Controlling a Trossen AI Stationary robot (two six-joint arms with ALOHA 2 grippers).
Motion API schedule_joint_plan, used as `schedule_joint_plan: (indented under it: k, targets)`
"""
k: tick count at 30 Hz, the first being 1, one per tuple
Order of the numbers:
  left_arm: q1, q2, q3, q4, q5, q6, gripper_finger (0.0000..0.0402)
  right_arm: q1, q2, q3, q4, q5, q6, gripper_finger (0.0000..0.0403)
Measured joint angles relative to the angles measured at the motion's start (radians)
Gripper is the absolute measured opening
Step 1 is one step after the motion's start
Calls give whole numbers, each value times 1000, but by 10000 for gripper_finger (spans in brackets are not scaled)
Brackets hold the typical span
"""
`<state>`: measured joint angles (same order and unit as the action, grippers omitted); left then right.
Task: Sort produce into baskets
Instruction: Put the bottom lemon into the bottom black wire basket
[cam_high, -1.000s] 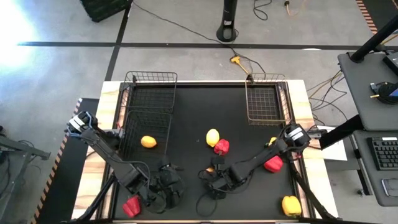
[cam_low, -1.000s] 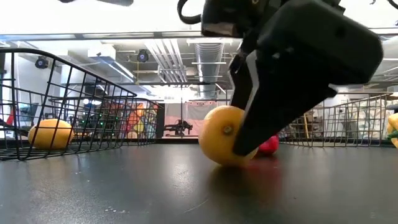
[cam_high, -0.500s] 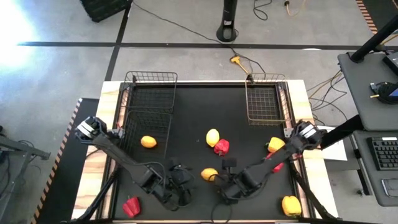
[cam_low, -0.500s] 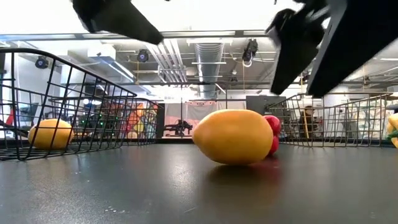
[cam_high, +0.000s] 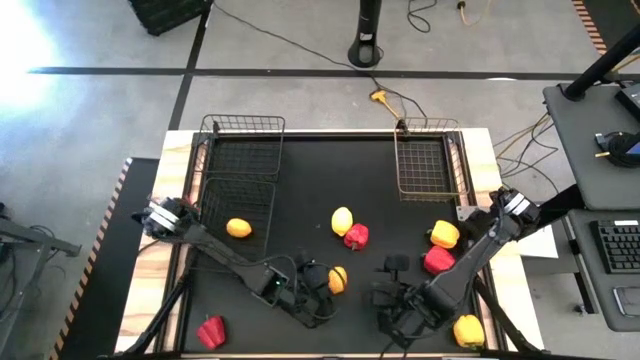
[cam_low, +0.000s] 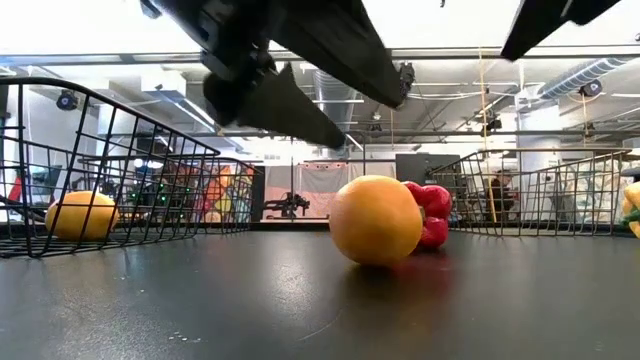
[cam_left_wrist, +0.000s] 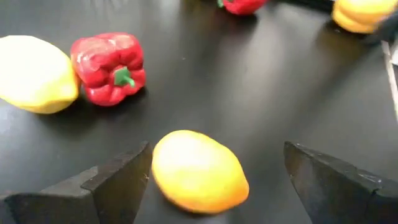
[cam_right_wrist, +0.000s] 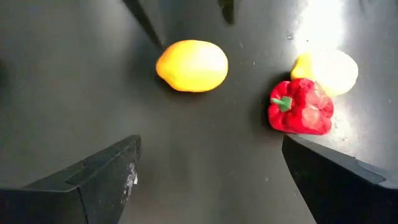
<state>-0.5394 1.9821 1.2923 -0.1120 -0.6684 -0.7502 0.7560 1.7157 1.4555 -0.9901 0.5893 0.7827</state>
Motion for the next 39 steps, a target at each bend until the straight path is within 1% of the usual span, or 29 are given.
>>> schedule_joint_plan:
  k: [2,5,10,12,14,18,24,28,32,35,39]
  targets:
    - [6,43,44,-23,-25,-54,345,9,-3,0,-19,15,23,382]
    - [15,117,143,-108,-43,-131,345,16,-3,-1,-29,19,44,382]
    - [19,241,361,-462,-57,-250,345,23,1,-4,-35,17,46,382]
    - [19,284,441,-554,-58,-263,345,28,1,-4,-35,17,46,382]
    - [19,319,505,-614,-55,-248,345,31,1,-4,-41,17,46,382]
    - [24,349,588,-636,-17,-156,345,40,1,-9,-54,17,57,382]
    - [46,349,645,-655,64,-14,345,60,1,-25,-56,21,88,382]
    - [65,347,677,-672,116,-7,345,75,1,-46,-57,41,126,382]
    - [67,348,704,-726,114,-128,345,85,1,-72,-61,41,165,382]
    - [55,348,732,-835,83,-273,345,87,1,-81,-71,40,173,382]
    - [38,347,768,-989,32,-505,345,86,1,-82,-90,40,163,382]
